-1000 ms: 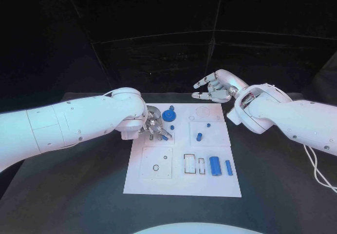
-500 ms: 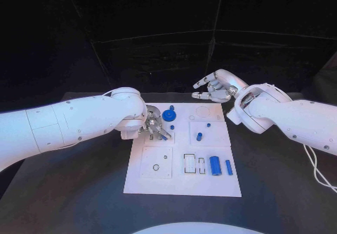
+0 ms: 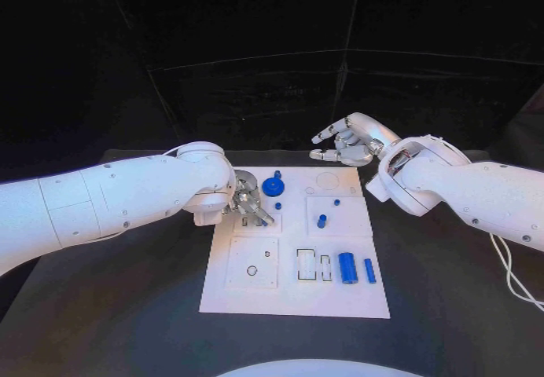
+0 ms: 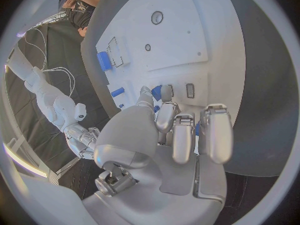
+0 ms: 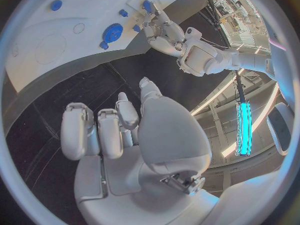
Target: Assemble the parts on the task board
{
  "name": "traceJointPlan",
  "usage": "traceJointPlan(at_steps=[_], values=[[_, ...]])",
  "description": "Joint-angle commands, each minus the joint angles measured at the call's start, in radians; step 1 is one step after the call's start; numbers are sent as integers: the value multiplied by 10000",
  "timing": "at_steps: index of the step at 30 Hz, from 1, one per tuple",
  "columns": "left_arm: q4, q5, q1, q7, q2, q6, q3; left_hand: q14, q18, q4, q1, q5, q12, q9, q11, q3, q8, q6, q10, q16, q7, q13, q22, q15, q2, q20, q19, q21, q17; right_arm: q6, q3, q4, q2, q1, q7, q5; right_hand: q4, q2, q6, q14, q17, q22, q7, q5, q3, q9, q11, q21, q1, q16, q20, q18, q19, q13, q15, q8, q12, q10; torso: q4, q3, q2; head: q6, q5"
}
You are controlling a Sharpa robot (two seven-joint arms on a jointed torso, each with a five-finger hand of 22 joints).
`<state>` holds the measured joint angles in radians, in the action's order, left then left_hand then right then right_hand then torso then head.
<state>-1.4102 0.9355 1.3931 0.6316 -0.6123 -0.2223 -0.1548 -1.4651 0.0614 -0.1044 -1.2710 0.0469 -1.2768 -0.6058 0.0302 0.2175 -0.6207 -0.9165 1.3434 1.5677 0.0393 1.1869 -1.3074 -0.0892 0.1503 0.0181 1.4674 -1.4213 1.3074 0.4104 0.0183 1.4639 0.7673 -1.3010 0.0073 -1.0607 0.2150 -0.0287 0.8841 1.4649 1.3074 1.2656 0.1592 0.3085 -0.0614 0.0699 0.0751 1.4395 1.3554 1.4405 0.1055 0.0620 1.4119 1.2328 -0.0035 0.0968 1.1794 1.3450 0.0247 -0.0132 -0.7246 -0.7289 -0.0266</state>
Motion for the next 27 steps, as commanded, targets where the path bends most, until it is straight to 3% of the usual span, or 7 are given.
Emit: traceJointPlan(at_steps=[1,12,27], values=[[-51,-23,11,-110,-27,88,4,-1057,-118,86,-6,5,56,-12,-12,11,46,48,7,31,34,-14,-352,-20,-122,-38,274,56,2634,-54,-8,-10,-13,-21,79,-29,-4,70,43,593,539,0,19,68,-48,3,-36,-48,15,-55,-31,17,-60,-11,-24,62,-58,-42,3,-2,-5,-2,-9],[-52,-23,11,-158,-56,129,4,-1057,-117,55,159,5,96,-12,-48,57,98,83,-31,31,77,-52,-342,9,-230,-19,267,70,2634,-60,-8,-37,-27,-21,79,-29,-4,70,43,593,539,0,19,68,-48,3,-36,-48,15,-55,-31,17,-60,-11,-24,62,-58,-42,-3,-6,-7,-19,-20],[-70,-23,10,-237,-99,387,4,-1057,-114,-279,878,2,101,-40,-100,283,182,79,-47,31,120,-39,-344,60,-510,34,265,87,2634,-74,-8,-49,-30,-21,81,-29,-4,70,43,593,539,0,19,68,-48,3,-36,-48,15,-55,-31,17,-60,-11,-24,62,-58,-42,-8,-3,-6,-14,-18]])
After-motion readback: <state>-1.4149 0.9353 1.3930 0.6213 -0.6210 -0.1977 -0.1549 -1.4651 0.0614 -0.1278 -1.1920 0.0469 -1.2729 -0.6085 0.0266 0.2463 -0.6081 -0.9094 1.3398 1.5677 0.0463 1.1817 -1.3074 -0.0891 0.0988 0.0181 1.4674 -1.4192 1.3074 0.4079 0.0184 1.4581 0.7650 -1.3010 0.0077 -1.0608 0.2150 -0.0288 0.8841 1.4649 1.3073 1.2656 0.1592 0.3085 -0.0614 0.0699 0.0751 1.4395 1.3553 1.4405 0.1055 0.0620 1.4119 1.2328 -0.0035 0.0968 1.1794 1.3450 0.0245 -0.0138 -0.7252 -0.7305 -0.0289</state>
